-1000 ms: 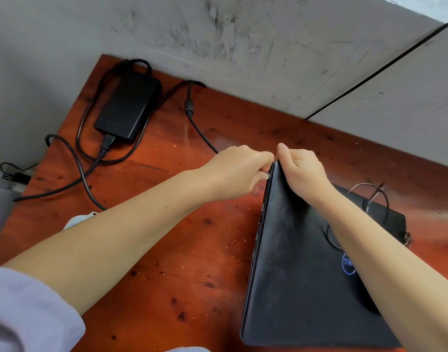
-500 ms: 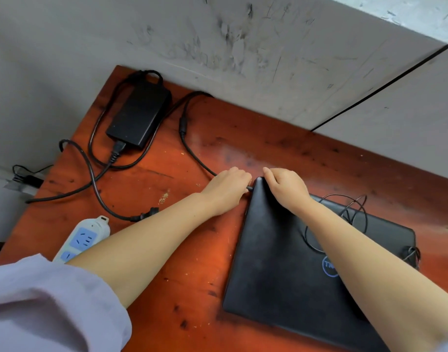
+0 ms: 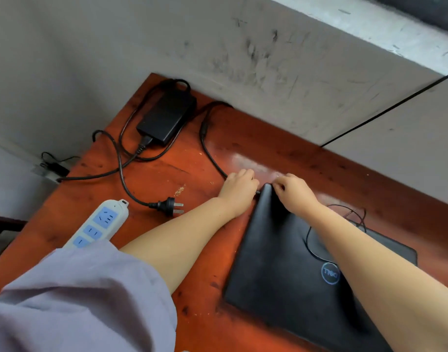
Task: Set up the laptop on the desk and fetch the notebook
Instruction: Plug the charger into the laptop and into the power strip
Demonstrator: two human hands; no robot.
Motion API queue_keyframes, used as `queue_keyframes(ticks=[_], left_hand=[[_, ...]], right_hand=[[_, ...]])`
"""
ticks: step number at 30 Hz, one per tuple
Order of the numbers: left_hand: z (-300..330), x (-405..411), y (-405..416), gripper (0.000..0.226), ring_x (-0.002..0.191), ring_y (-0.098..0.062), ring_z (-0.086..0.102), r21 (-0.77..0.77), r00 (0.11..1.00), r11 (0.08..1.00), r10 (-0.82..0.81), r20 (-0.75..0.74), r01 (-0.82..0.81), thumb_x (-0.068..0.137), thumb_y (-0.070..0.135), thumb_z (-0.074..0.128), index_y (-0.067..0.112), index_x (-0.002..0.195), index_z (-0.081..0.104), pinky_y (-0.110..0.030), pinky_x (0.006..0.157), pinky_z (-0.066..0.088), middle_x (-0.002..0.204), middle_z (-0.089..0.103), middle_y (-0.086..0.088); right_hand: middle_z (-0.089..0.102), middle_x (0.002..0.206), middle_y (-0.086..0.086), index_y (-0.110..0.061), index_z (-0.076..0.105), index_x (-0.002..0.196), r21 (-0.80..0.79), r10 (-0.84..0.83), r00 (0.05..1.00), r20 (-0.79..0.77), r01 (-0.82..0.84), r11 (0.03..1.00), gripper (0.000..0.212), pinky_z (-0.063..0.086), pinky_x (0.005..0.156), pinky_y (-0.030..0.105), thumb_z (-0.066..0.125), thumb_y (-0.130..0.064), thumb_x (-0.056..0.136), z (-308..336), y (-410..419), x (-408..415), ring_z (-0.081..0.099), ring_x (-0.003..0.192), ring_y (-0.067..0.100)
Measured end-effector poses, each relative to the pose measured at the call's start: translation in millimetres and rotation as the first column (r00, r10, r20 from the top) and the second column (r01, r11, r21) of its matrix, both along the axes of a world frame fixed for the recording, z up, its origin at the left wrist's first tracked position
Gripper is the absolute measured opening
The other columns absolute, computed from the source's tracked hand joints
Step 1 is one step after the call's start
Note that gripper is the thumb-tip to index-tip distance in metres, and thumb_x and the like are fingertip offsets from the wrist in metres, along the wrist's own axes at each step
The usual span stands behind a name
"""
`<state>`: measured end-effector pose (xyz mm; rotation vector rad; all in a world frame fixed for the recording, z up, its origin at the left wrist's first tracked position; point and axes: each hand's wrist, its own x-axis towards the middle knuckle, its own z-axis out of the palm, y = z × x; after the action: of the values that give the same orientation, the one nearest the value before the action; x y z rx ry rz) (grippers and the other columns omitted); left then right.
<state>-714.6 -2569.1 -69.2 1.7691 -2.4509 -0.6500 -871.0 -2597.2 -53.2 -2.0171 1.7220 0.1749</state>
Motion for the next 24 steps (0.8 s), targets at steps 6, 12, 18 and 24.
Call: queue_keyframes(ticks=[6,12,18,24], left_hand=[[18,27,65,0.029,0.115,-0.03,0.044,-0.105,0.98,0.976,0.184,-0.07,-0.191,0.089,0.008,0.048,0.008,0.117,0.052,-0.039,0.095,0.035,0.12,0.051,-0.011],[18,98,167,0.025,0.114,-0.025,0.047,0.074,0.941,0.94,0.336,-0.044,-0.332,0.094,0.018,0.039,0.014,0.106,0.06,-0.037,0.091,0.037,0.114,0.057,-0.007],[19,169,202,0.023,0.107,-0.022,0.05,-0.038,0.874,0.875,0.479,-0.087,-0.483,0.095,0.021,0.041,0.016,0.106,0.06,-0.033,0.091,0.034,0.107,0.06,-0.001],[13,222,187,0.052,0.114,-0.026,0.044,-0.136,0.74,0.738,0.671,0.049,-0.66,0.089,0.041,0.052,0.018,0.134,0.04,-0.036,0.089,0.036,0.125,0.047,-0.004]], right_hand=[[0.057,0.116,0.012,-0.015,0.066,0.112,-0.188,0.175,0.985,-0.01,-0.173,0.967,0.03,0.043,0.088,0.042,0.045,-0.014,0.09,32,9,74,0.048,0.111,0.035],[0.053,0.108,0.012,-0.01,0.064,0.105,-0.261,0.503,0.863,0.038,-0.478,0.839,0.027,0.041,0.07,0.035,0.047,-0.026,0.091,35,62,194,0.049,0.105,0.032],[0.047,0.124,0.012,-0.011,0.054,0.122,-0.005,0.512,0.78,-0.359,-0.55,0.835,0.037,0.045,0.078,0.038,0.057,-0.029,0.09,10,89,248,0.052,0.11,0.031],[0.042,0.129,0.016,-0.006,0.052,0.125,0.038,0.4,0.799,-0.449,-0.431,0.902,0.035,0.046,0.089,0.038,0.051,-0.011,0.091,13,76,263,0.049,0.113,0.035]])
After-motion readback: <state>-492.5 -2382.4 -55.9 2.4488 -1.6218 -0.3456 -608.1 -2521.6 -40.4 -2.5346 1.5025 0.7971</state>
